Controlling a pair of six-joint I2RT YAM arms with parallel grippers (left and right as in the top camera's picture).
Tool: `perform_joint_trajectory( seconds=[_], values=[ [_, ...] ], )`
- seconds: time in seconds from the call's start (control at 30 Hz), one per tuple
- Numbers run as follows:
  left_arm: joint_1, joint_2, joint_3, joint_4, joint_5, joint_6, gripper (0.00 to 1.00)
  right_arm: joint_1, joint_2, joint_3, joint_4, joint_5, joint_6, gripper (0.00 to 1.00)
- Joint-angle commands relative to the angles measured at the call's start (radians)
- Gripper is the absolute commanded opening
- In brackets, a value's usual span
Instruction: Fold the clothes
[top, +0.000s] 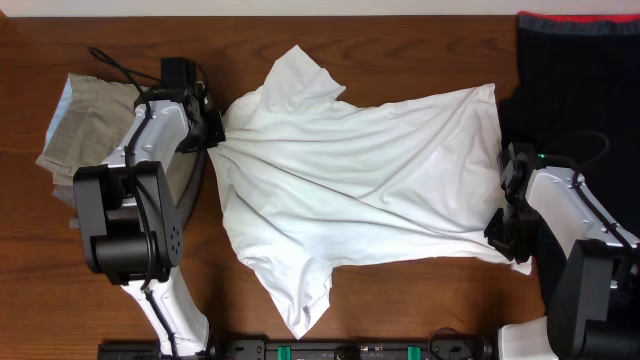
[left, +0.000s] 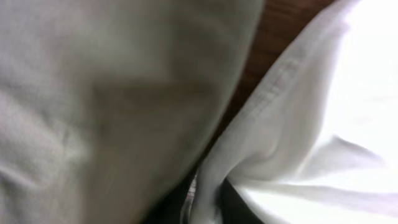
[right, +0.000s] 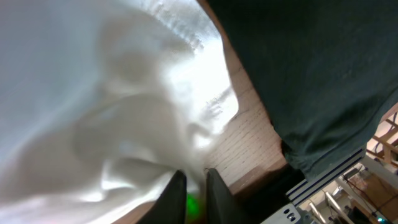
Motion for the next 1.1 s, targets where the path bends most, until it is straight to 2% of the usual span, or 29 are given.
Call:
perform_joint_trajectory(
  seconds=[0.0,0.1,0.2,0.27,0.3,0.4,0.47,0.53,0.6,0.67,0.7,0.77,0.83,0.9,0.97,1.07],
  values=[
    [0.003,-0.008,0.051,-0.020,-0.035,-0.009,0.36,-0.006,-0.012,-0.002,-0.002,0.013,-0.016,0.16],
    [0.004,-0.048,0.089,-0.048,-0.014,-0.009,0.49,-0.006,-0.012,-0.002,0.002,-0.020,-0.026,0.25],
    [0.004,-0.096,0.129,-0.076,0.096,-0.006,0.50,-0.006,-0.013,-0.002,0.019,-0.046,-0.027,0.28],
    [0.000,-0.122,0.130,-0.073,0.206,0.000,0.49,-0.009,-0.016,-0.002,0.063,-0.090,-0.082,0.27],
    [-0.005,-0.130,0.130,-0.072,0.257,0.002,0.43,-0.011,-0.021,-0.002,0.090,-0.124,-0.118,0.26],
    [-0.036,-0.131,0.130,-0.097,0.348,0.043,0.15,-0.024,-0.057,0.002,0.192,-0.273,-0.216,0.22],
    [-0.067,-0.127,0.129,-0.114,0.351,0.075,0.06,-0.031,-0.092,0.006,0.224,-0.324,-0.228,0.23],
    [-0.100,-0.121,0.128,-0.113,0.350,0.104,0.06,-0.039,-0.136,0.015,0.232,-0.329,-0.223,0.28],
    [-0.137,-0.114,0.127,-0.098,0.340,0.127,0.06,-0.048,-0.182,0.028,0.215,-0.306,-0.206,0.41],
    [-0.166,-0.104,0.127,-0.080,0.283,0.127,0.06,-0.059,-0.222,0.035,0.201,-0.293,-0.198,0.46],
    [-0.179,-0.098,0.127,-0.073,0.253,0.127,0.06,-0.064,-0.239,0.035,0.202,-0.300,-0.199,0.45],
    [-0.203,-0.074,0.127,-0.057,0.217,0.128,0.06,-0.068,-0.269,0.035,0.212,-0.367,-0.248,0.33],
    [-0.219,-0.050,0.127,-0.039,0.218,0.136,0.06,-0.064,-0.280,0.035,0.234,-0.484,-0.333,0.26],
    [-0.232,-0.020,0.127,-0.015,0.218,0.136,0.06,-0.049,-0.278,0.034,0.248,-0.591,-0.373,0.12],
    [-0.239,0.002,0.127,0.000,0.219,0.135,0.06,-0.025,-0.266,0.032,0.261,-0.615,-0.374,0.03],
    [-0.245,0.028,0.126,0.011,0.219,0.136,0.06,0.023,-0.235,0.025,0.290,-0.618,-0.375,0.01]
  ],
)
